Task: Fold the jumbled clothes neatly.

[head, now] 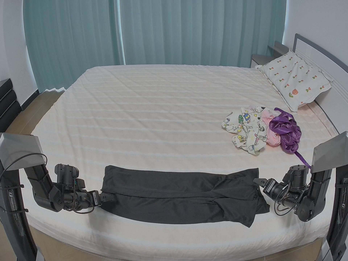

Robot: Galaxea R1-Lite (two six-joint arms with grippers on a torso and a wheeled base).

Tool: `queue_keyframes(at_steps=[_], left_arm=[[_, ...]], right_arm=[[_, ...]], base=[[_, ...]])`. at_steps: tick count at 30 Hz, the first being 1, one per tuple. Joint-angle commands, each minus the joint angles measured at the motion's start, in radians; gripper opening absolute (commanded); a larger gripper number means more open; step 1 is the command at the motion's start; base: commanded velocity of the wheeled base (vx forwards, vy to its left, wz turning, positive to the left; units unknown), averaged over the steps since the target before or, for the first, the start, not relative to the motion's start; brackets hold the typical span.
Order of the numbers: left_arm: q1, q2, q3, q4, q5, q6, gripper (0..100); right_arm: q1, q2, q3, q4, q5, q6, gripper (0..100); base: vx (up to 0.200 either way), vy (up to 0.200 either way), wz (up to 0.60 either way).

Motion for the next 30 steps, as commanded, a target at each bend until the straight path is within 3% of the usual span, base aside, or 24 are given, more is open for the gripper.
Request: queue_keyframes(at_steps=[1,3,4,13,22,27,28,30], left_arm=[[-0.031,0.033,-0.019,0.003,0.029,-0.003,100],[-0.036,0.041,-0.022,0.0,0.039,-0.003,100],[-0.042,0.042,-0.027,0.006,0.052,-0.003,0],[-0.034,0.021,0.022,0.021,0.081,-0.001,0],[-0.023,-0.07,0.047,0.172,0.085,0.025,0],[-0.019,-0.065,0.042,0.179,0.085,0.034,0],[-0.019,-0.065,0.042,0.182,0.085,0.034,100],[-0.019,-0.065,0.042,0.182,0.085,0.034,100]], right_arm=[[0.001,-0.006,0.001,-0.001,0.0,0.0,100],[0.001,-0.006,0.001,-0.002,0.0,0.0,100],[0.001,-0.006,0.003,-0.004,0.0,0.0,100],[0.002,-0.006,0.003,-0.004,0.0,0.0,100],[0.014,-0.007,0.004,-0.004,0.0,0.002,100],[0.014,-0.009,0.006,-0.004,0.0,0.002,100],[0.014,-0.009,0.007,-0.004,0.0,0.002,100],[0.014,-0.009,0.007,-0.004,0.0,0.002,100]], base=[[0.0,0.0,0.0],[0.0,0.0,0.0],[0.0,0.0,0.0],[0.0,0.0,0.0],[0.0,0.0,0.0],[0.0,0.0,0.0],[0.0,0.0,0.0],[0.0,0.0,0.0]])
